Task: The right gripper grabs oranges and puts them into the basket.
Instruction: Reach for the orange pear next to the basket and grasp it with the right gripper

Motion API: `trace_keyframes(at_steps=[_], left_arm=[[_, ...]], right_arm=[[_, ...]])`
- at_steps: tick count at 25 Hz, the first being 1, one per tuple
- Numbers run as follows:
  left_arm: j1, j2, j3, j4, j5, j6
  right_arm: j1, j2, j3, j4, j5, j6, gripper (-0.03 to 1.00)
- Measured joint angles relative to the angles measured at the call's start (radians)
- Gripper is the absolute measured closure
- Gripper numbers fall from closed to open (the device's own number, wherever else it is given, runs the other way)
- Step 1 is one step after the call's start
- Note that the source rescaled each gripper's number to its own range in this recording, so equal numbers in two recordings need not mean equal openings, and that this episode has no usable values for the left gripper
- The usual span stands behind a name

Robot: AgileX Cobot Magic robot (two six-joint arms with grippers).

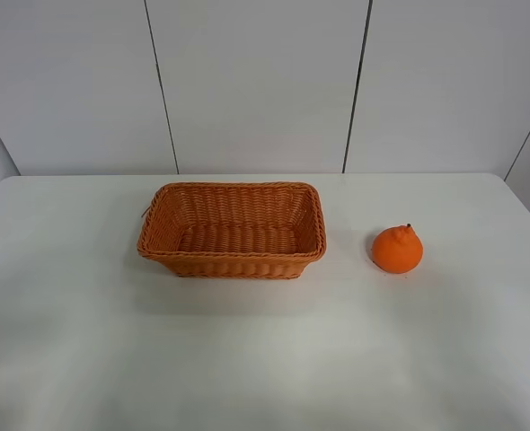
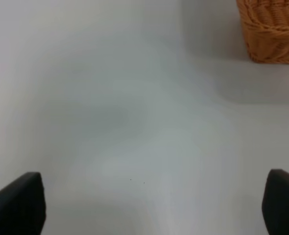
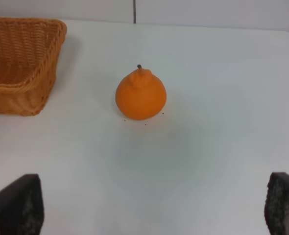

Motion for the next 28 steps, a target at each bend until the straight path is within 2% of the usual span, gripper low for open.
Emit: trace_keyframes(at_steps=[10,13,19,28], left_arm=[[0.0,0.0,0.0,0.0,0.0,0.0],[0.0,0.0,0.0,0.0,0.0,0.0],[0.0,0.0,0.0,0.0,0.0,0.0],[0.0,0.0,0.0,0.0,0.0,0.0]], right_arm=[[0.0,0.0,0.0,0.001,0.0,-0.001,-0.03],[0.0,0.066,-0.023,0.003,0.014,-0.003,-0.03],[0.0,0.449,-0.186,0.014,0.014,-0.004,-0.03],[0.0,1.191,-0.522,0.045,0.024,-0.004,-0.03]])
